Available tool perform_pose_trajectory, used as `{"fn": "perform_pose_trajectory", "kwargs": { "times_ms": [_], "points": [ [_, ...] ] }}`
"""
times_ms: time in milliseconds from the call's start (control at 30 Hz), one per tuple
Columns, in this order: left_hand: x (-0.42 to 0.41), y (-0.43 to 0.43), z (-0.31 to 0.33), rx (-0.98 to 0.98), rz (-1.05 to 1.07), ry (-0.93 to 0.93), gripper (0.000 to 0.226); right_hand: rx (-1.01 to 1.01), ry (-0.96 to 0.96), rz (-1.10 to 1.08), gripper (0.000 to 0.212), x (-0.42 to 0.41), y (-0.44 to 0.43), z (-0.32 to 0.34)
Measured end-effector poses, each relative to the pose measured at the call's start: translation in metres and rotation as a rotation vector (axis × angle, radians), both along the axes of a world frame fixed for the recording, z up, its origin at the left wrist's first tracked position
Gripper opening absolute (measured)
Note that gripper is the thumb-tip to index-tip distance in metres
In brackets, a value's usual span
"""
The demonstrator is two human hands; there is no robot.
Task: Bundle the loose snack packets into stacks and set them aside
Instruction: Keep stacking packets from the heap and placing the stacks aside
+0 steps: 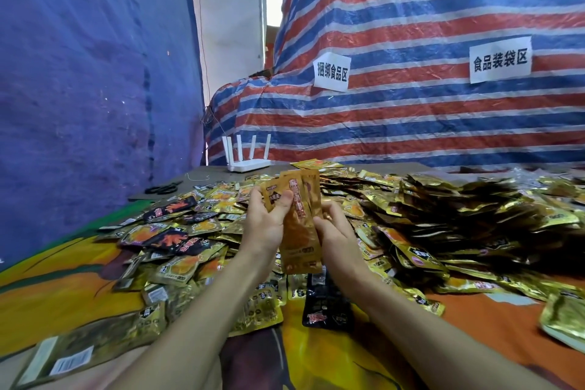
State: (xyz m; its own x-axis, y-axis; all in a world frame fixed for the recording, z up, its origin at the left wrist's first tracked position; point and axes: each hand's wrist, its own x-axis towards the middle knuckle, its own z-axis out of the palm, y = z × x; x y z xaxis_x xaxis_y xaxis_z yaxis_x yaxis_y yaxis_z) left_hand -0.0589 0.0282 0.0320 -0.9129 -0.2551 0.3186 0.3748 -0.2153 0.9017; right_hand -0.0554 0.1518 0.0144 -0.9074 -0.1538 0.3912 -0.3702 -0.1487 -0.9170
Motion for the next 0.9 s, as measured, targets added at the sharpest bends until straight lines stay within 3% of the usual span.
{"fn": "perform_pose_trajectory", "kwargs": {
  "times_ms": [100,167,300,400,600,733,833,900],
  "points": [
    [0.003,0.008,-0.003,-0.03,0.012,0.089,0.046,-0.042,-0.029,0.03,0.036,0.003,-0.007,-0.003],
    [0.005,0.013,-0.005,-0.062,-0.002,0.133,0.049,-0.105,-0.049,0.057,0.055,0.004,-0.012,-0.005],
    [0.01,0.019,-0.007,-0.087,-0.142,0.037,0.052,-0.142,-0.029,-0.019,0.027,0.0,-0.014,-0.009],
    [0.012,0.019,-0.011,-0.231,-0.159,-0.043,0.053,-0.152,-0.074,-0.061,0.023,-0.002,-0.013,-0.011],
    [0.011,0.013,-0.013,-0.439,-0.012,0.047,0.049,-0.246,0.003,-0.165,0.033,-0.003,-0.009,-0.003],
    [0.017,0.011,-0.009,-0.474,-0.207,0.05,0.033,-0.26,0.003,-0.152,0.052,0.001,-0.006,0.002],
    [0.024,0.01,-0.003,-0.432,-0.321,0.031,0.048,-0.238,-0.027,-0.121,0.066,0.002,-0.005,0.008],
    [0.027,0.011,0.0,-0.39,-0.331,0.039,0.05,-0.215,-0.051,-0.112,0.063,0.0,-0.005,0.009]
  ]
}}
